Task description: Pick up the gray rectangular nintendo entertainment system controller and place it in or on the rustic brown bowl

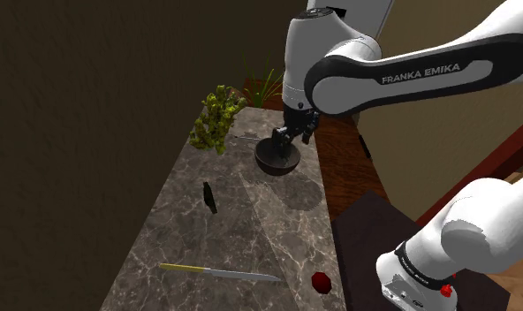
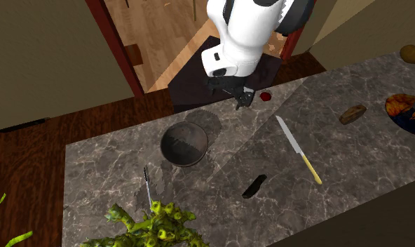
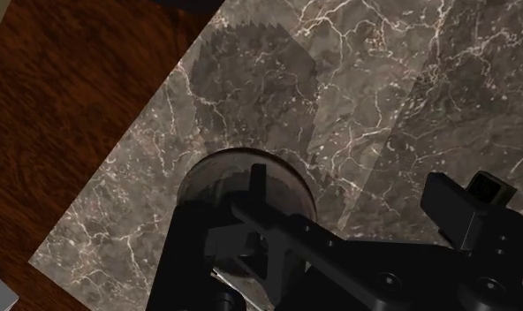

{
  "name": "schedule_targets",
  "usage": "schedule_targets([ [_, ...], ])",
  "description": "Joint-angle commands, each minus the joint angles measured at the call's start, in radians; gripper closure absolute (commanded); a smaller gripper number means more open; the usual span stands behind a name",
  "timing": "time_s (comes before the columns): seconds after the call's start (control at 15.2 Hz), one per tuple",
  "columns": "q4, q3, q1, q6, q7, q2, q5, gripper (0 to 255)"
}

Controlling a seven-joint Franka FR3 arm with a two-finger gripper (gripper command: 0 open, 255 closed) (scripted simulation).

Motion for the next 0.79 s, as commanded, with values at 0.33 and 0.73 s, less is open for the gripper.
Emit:
schedule_targets([
  [0.33, 0.13, 0.093, 0.016, 0.093, 0.194, 0.265, -0.093, 0],
  [0.73, 0.294, 0.119, 0.069, 0.122, 0.357, 0.514, -0.218, 0],
])
